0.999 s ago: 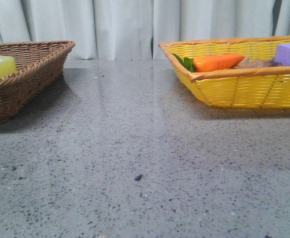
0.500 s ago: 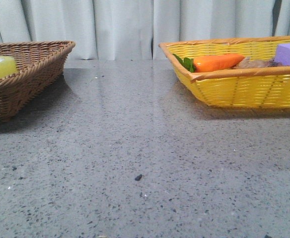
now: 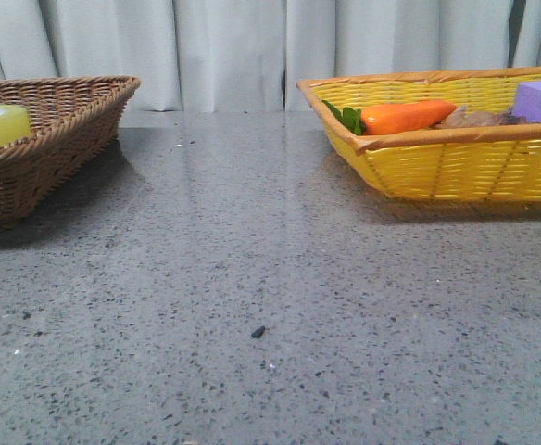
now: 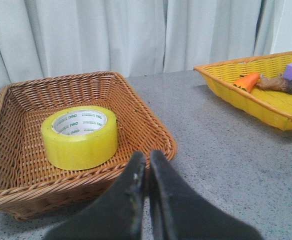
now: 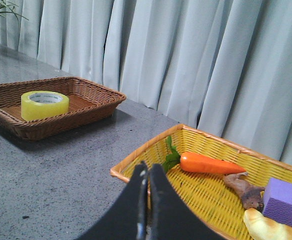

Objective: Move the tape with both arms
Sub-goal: 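Release the tape and raise the left gripper out of the basket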

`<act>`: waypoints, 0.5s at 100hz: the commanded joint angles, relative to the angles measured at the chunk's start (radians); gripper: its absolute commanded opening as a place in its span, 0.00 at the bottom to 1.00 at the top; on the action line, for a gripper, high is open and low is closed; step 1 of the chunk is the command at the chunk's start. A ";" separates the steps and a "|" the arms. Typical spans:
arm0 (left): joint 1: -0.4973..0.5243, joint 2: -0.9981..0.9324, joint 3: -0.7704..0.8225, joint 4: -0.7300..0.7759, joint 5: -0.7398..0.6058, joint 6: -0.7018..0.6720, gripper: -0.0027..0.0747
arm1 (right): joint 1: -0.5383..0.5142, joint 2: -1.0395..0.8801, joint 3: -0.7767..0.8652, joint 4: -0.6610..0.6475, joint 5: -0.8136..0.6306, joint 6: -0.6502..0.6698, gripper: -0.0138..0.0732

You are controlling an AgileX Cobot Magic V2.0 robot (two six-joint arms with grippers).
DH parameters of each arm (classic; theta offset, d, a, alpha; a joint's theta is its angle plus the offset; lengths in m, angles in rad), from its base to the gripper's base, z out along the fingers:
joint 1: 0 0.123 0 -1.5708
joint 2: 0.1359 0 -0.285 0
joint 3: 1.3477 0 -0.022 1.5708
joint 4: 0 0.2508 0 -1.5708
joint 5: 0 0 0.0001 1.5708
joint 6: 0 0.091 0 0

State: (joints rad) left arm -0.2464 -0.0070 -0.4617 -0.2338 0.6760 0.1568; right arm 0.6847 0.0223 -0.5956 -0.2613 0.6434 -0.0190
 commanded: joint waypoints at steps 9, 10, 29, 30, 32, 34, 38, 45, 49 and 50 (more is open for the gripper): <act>-0.008 -0.026 -0.022 -0.019 -0.077 -0.002 0.01 | -0.003 0.014 -0.021 -0.026 -0.074 -0.004 0.07; -0.008 -0.026 -0.022 -0.019 -0.077 -0.002 0.01 | -0.003 0.014 -0.021 -0.026 -0.074 -0.004 0.07; -0.005 -0.026 0.007 -0.009 -0.101 -0.002 0.01 | -0.003 0.014 -0.021 -0.026 -0.074 -0.004 0.07; -0.005 -0.026 0.010 -0.007 -0.108 -0.002 0.01 | -0.003 0.014 -0.021 -0.026 -0.074 -0.004 0.07; -0.002 -0.026 0.021 -0.007 -0.122 -0.002 0.01 | -0.003 0.014 -0.021 -0.026 -0.074 -0.004 0.07; 0.000 -0.026 0.034 -0.004 -0.143 -0.002 0.01 | -0.003 0.014 -0.021 -0.026 -0.074 -0.004 0.07; 0.008 -0.026 0.071 0.019 -0.200 -0.002 0.01 | -0.003 0.014 -0.021 -0.026 -0.074 -0.004 0.07; 0.031 -0.026 0.134 0.103 -0.307 -0.023 0.01 | -0.003 0.014 -0.021 -0.026 -0.074 -0.004 0.07; 0.045 -0.026 0.173 0.137 -0.375 -0.070 0.01 | -0.003 0.014 -0.021 -0.026 -0.074 -0.004 0.07; 0.051 -0.026 0.189 0.147 -0.401 -0.095 0.01 | -0.003 0.014 -0.021 -0.026 -0.074 -0.004 0.07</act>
State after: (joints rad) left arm -0.2229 -0.0070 -0.3223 -0.1564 0.4889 0.1414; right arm 0.6847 0.0223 -0.5956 -0.2628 0.6434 -0.0190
